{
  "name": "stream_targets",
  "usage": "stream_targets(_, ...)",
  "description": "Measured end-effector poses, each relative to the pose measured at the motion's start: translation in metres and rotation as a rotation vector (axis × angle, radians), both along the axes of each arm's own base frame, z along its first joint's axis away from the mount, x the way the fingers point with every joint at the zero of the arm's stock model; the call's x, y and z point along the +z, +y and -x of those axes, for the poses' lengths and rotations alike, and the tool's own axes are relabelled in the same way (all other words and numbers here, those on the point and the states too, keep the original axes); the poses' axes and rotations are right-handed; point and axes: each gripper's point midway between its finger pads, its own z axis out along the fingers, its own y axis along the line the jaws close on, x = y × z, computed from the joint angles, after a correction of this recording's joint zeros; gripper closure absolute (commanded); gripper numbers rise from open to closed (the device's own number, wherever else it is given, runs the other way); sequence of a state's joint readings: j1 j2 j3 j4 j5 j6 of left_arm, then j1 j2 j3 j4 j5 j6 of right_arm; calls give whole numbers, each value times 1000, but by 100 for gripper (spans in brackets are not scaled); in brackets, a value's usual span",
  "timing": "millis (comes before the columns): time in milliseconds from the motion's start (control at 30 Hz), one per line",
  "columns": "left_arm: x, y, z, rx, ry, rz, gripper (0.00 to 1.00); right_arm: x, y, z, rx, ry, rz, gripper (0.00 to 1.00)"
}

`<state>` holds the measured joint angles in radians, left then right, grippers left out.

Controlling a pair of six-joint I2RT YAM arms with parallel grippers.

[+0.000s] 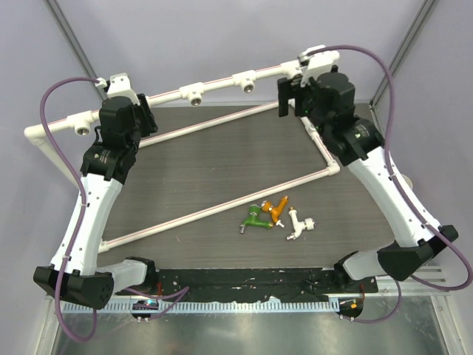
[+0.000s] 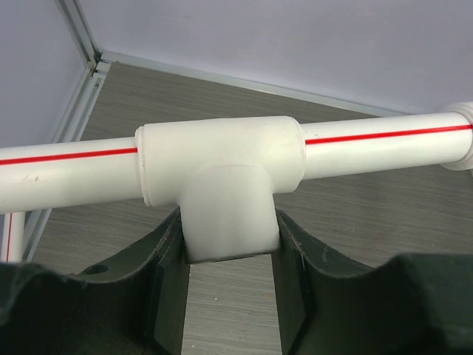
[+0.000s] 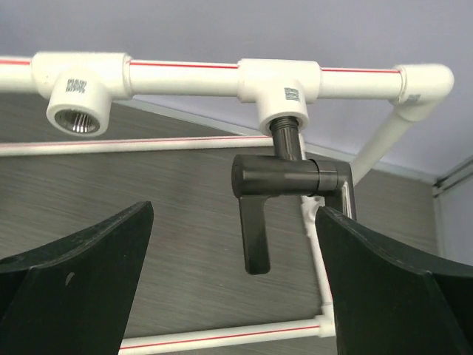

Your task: Install the water faucets

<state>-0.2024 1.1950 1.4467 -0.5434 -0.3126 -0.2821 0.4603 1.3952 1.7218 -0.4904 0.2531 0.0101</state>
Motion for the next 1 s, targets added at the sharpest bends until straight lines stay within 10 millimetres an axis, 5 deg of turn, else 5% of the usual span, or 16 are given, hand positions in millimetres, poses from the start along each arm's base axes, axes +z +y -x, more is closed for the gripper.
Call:
stream_targets(233,0,0,0,0,0,0,100,-21,19,2,-113,-23,439,4)
stream_targets(500,0,0,0,-1,0,0,100,-59,-6,-23,-323,25,819,11)
stream_targets(900,0,0,0,-1,0,1,100,-54,-26,-40,-480,-17,938,23)
stream_targets(1000,0,0,0,-1,0,1,100,-51,-31,-43,-499,-24,938,35)
